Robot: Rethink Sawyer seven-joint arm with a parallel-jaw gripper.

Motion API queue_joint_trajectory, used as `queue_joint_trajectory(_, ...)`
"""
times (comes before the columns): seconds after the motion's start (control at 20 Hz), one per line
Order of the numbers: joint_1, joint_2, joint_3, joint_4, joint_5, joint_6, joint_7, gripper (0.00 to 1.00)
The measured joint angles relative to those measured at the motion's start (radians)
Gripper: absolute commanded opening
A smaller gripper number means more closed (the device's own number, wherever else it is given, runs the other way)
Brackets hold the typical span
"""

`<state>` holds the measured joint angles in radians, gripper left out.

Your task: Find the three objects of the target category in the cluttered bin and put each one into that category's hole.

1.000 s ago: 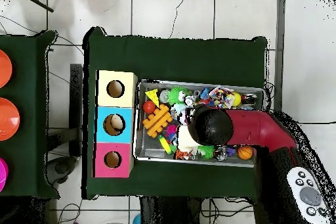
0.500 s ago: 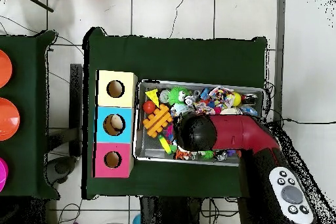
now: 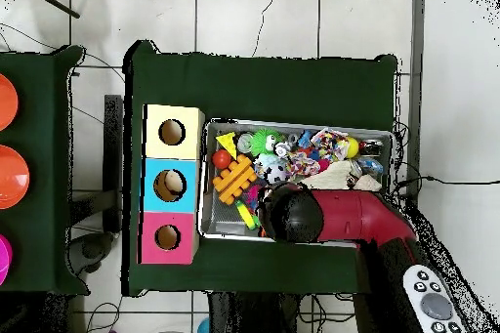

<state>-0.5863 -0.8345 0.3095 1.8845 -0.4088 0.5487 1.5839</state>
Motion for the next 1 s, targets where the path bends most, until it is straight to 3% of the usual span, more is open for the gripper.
queue_joint_trajectory(1.0, -0.009, 0.035, -0.056, 0.041, 0.000, -0.109, 0.000, 1.00)
